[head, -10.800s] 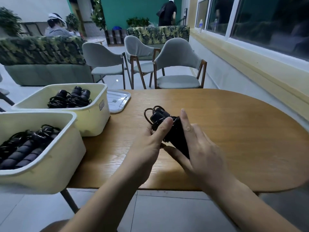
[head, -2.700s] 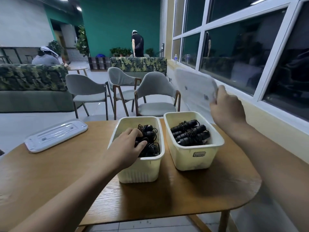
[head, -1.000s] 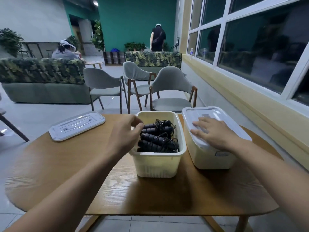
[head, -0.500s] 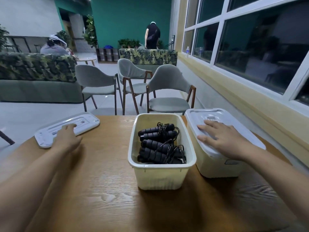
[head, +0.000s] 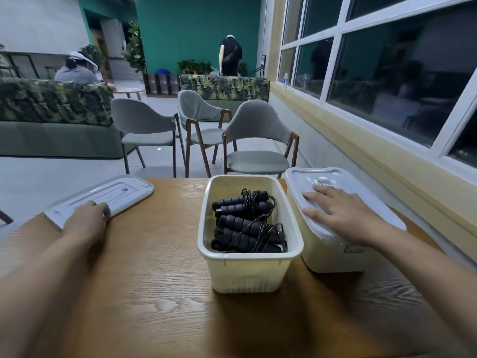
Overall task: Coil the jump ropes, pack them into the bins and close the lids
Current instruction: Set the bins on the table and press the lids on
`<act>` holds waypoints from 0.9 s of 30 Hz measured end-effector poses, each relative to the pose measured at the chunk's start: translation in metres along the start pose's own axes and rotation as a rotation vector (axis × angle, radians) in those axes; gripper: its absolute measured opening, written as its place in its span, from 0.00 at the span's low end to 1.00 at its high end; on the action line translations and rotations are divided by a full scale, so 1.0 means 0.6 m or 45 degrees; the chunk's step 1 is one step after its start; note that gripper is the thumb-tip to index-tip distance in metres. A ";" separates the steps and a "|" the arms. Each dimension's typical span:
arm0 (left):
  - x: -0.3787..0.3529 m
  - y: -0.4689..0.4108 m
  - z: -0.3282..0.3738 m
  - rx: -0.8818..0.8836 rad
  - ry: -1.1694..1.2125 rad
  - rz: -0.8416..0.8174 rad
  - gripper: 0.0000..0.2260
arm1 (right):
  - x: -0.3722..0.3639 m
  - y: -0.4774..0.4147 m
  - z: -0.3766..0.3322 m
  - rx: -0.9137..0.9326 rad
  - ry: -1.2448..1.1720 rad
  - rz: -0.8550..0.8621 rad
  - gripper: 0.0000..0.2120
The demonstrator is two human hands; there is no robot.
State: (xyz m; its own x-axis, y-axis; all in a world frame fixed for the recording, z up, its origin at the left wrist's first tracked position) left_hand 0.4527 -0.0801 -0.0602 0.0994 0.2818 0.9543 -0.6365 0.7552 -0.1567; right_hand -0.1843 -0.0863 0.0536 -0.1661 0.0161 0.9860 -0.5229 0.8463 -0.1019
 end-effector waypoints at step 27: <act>0.374 0.335 0.369 -0.463 1.001 0.312 0.07 | 0.005 0.007 -0.005 0.005 -0.032 0.027 0.44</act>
State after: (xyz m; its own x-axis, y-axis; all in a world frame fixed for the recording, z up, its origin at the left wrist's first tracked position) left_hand 0.1779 0.0039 0.1787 0.5725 0.6823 0.4546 -0.4409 0.7237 -0.5309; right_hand -0.1844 -0.0810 0.0565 -0.1984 0.0206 0.9799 -0.5220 0.8440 -0.1235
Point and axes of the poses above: each hand's wrist, its own y-axis away from the middle knuckle, its own x-axis out of the back of the hand, z = x × y, the point moved 2 cm from there along -y, towards the middle knuckle, and after that the axes turned 13 degrees about x, right-handed, at the moved point
